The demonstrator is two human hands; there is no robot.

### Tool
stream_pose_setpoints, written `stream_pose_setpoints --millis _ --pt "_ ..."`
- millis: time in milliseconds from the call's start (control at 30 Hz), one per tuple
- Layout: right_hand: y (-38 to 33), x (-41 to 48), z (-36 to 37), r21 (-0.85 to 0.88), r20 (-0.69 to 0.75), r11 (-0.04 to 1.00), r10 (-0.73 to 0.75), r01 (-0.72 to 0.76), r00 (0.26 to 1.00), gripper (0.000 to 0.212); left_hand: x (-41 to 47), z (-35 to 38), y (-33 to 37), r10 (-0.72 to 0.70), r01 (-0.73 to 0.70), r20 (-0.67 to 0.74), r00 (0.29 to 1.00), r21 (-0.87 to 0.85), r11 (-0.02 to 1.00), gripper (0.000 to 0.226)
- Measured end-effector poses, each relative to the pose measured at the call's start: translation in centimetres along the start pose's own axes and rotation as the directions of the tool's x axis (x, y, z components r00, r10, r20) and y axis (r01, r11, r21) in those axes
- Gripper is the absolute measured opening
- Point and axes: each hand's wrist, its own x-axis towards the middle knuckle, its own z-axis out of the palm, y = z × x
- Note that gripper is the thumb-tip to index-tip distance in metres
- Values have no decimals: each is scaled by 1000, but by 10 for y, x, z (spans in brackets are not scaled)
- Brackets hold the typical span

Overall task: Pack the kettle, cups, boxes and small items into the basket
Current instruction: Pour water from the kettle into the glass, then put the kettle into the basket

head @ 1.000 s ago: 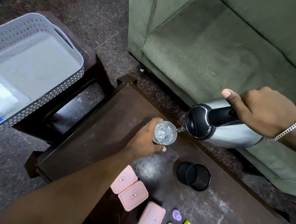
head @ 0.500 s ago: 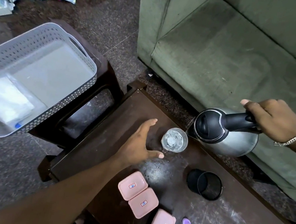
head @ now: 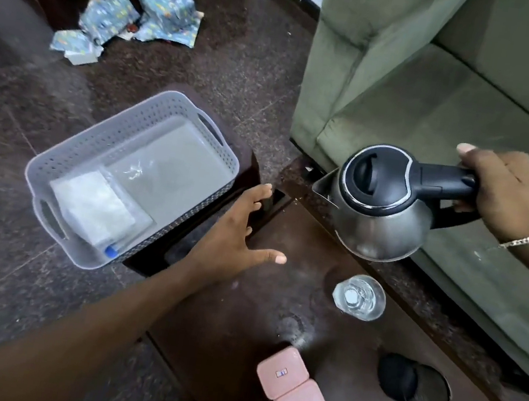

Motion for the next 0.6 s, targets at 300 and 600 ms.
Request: stream_pose_setpoints --millis 300,600 --pt "-120 19 98 360 55 931 -84 58 995 58 8 -103 39 35 -43 -149 988 -53 998 98" --pt "-199 38 188 476 89 877 -124 67 988 51 12 -220 46 54 -70 -259 964 -50 996 97"
